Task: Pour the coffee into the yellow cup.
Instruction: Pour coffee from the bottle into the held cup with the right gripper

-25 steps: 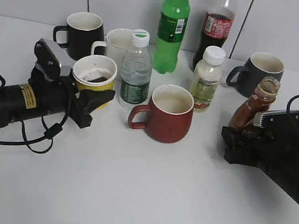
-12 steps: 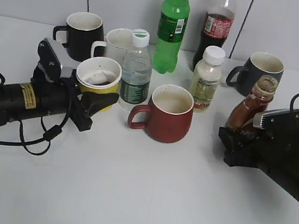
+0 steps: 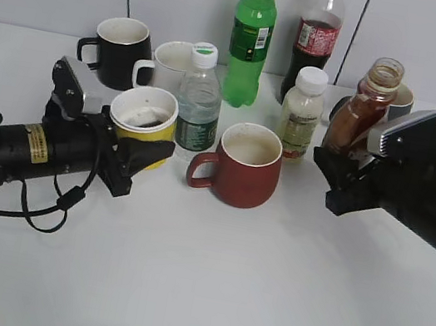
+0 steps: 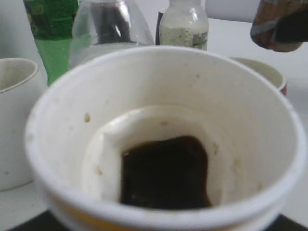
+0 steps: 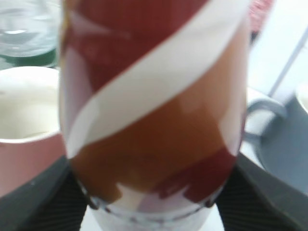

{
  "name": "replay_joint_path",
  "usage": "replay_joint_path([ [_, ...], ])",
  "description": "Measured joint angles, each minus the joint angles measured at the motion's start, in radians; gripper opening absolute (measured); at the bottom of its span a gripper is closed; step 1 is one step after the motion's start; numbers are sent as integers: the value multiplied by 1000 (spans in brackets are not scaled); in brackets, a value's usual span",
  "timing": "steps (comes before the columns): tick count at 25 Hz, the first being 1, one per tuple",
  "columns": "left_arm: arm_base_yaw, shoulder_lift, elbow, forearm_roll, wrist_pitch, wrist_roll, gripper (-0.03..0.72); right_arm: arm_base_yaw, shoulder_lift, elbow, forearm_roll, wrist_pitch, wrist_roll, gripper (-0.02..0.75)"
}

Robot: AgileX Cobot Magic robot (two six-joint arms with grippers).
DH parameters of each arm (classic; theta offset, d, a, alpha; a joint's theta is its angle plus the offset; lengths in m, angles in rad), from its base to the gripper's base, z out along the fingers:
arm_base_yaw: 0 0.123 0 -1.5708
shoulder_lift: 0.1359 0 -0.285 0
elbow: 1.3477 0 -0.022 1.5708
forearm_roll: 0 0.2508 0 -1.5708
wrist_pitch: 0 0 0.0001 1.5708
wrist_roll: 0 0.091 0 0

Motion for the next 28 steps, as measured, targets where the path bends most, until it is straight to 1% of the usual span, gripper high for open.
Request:
replay_joint_path([
  [4, -20, -1, 0, 2, 0, -15, 354, 59, -39, -39, -1, 94, -65, 522],
  [9, -52, -1, 0, 3, 0, -17, 353, 134, -51, -133, -1, 234, -162, 522],
  [13, -63, -1, 0, 3, 1, -17, 353, 170, -51, -209, 0, 312, -252, 522],
  [18, -64, -7, 0, 2, 10, -54, 353, 211, -51, -300, 1, 426, -382, 522],
  [24, -67, -52, 0, 3, 39, -63, 353, 216, -52, -344, 1, 441, -513, 522],
  [25, -73, -79, 0, 3, 60, -84, 353, 216, -52, -348, 1, 441, -530, 522],
  [28, -89, -90, 0, 11, 72, -98, 352, 216, -52, -356, 1, 442, -585, 522],
])
